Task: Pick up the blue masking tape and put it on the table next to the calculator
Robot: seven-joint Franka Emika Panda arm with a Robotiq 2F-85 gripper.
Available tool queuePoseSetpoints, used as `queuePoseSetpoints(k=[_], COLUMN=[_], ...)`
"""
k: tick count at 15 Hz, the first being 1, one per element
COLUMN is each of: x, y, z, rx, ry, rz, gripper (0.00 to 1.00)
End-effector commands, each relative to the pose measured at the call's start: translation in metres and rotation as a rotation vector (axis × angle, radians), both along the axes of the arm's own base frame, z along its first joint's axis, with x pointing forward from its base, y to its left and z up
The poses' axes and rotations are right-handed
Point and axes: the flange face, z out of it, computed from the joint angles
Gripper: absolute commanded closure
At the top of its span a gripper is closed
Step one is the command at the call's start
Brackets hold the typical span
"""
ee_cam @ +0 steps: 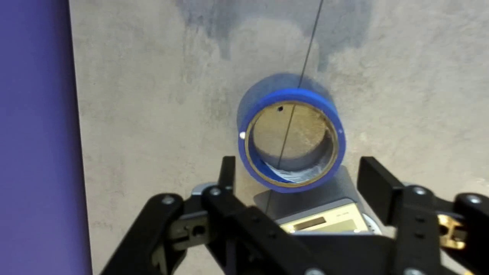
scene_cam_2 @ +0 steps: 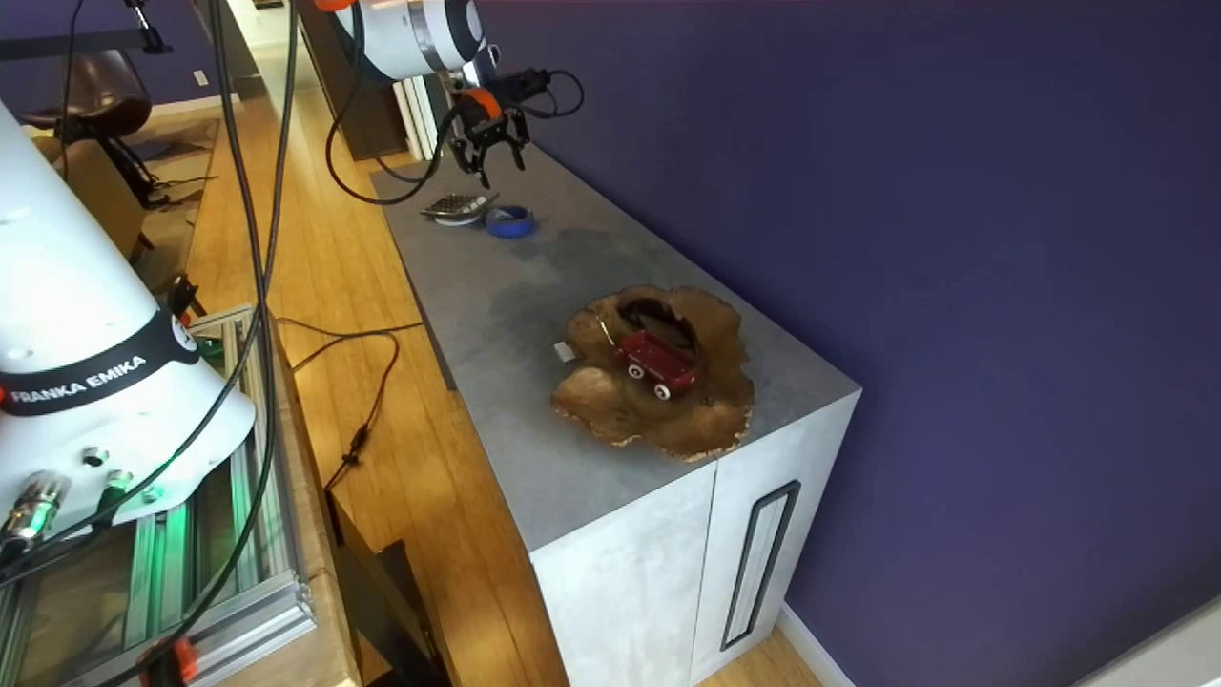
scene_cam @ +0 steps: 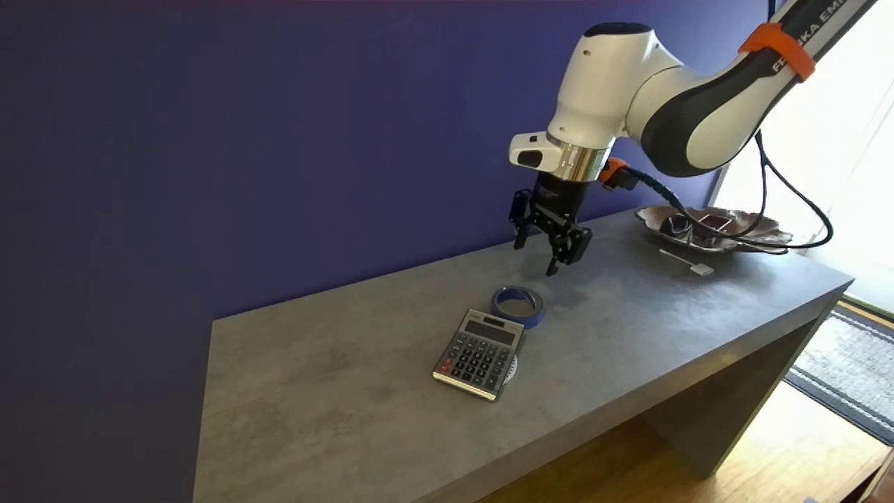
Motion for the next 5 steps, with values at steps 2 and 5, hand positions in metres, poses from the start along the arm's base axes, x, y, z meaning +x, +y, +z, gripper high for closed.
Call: queuePoseSetpoints(k=[2,5], x=[-0.023,-0.009], y=[-0.054,-0.051], z=[0.035,0.034], rx=[0.054,0.109], ry=[0.019,-0.003], rz=[-0.035,-0.047], gripper=[0.0,0.0])
